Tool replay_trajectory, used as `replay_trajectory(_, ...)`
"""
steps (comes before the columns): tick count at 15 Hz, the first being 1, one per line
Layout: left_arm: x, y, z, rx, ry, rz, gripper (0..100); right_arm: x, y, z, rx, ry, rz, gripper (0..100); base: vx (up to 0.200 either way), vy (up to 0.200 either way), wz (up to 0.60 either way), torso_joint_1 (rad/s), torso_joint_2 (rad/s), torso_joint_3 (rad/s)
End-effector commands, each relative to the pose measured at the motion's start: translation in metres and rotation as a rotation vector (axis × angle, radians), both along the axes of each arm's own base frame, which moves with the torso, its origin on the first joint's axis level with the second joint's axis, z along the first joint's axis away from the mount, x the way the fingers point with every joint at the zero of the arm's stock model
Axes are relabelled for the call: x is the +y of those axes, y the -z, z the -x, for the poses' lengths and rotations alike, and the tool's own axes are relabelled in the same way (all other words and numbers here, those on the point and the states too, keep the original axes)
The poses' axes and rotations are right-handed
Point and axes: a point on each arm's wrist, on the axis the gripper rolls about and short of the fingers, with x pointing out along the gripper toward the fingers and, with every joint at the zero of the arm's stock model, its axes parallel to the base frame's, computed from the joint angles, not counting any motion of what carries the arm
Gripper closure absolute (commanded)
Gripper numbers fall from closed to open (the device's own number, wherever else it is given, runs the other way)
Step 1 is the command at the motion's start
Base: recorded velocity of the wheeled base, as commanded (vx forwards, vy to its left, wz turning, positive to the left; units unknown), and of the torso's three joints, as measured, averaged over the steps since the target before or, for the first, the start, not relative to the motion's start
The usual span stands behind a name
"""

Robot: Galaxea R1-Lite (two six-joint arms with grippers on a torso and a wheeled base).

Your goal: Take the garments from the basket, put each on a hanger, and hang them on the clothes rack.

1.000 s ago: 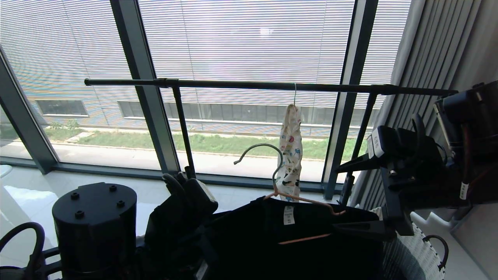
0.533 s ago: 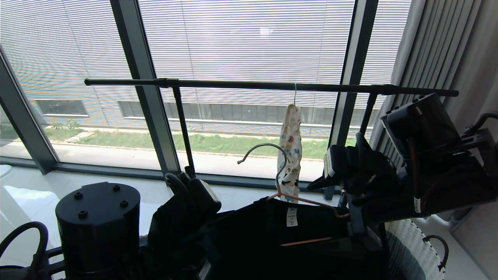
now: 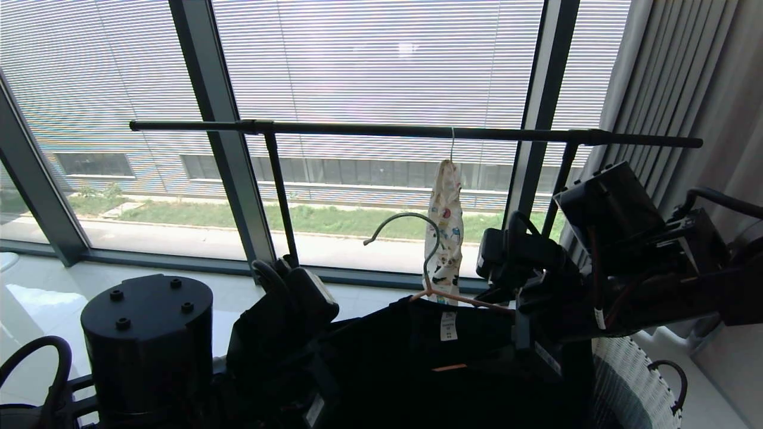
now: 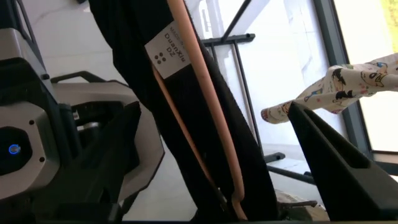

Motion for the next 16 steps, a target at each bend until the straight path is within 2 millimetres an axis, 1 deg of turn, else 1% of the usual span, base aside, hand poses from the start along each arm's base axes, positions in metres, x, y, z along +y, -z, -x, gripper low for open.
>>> replay_trajectory(1, 0.0, -0.001, 0.0, -0.004, 0.0, 0.003, 100, 0.003, 0.004, -0.003, 0.001, 0.005, 0.008, 100, 0.0, 0.0, 0.0, 0.0, 0.0, 0.0)
replay_trajectory(3, -0.001, -0.003, -0.001, -0.009, 0.001, 0.01, 100, 0.005, 0.006, -0.006, -0.024, 0.024, 0.008, 100, 0.0, 0.0, 0.0, 0.0, 0.0, 0.0)
replay_trajectory(8, -0.002, -0.004, -0.001, -0.026, 0.003, 0.026, 100, 0.01, 0.009, -0.011, -0.114, 0.023, -0.074, 100, 0.0, 0.0, 0.0, 0.0, 0.0, 0.0)
replay_trajectory(9, -0.002, -0.004, -0.001, -0.026, 0.003, 0.026, 0, 0.01, 0.009, -0.011, -0.115, 0.023, -0.075, 100, 0.0, 0.0, 0.0, 0.0, 0.0, 0.0)
replay_trajectory(10, -0.001, -0.004, -0.002, -0.024, -0.005, 0.024, 0, 0.007, 0.007, -0.008, -0.174, 0.011, -0.115, 100, 0.0, 0.0, 0.0, 0.0, 0.0, 0.0)
replay_trajectory(12, 0.009, -0.001, -0.013, -0.02, -0.087, 0.01, 0, -0.003, 0.002, -0.002, -0.274, -0.017, -0.145, 100, 0.0, 0.0, 0.0, 0.0, 0.0, 0.0)
replay_trajectory(15, 0.023, 0.005, -0.016, -0.005, -0.142, -0.005, 0, -0.021, -0.005, 0.005, -0.346, -0.021, -0.147, 100, 0.0, 0.0, 0.0, 0.0, 0.0, 0.0)
replay_trajectory(16, 0.025, 0.006, -0.016, -0.002, -0.151, -0.007, 0, -0.024, -0.005, 0.005, -0.357, -0.018, -0.149, 100, 0.0, 0.0, 0.0, 0.0, 0.0, 0.0)
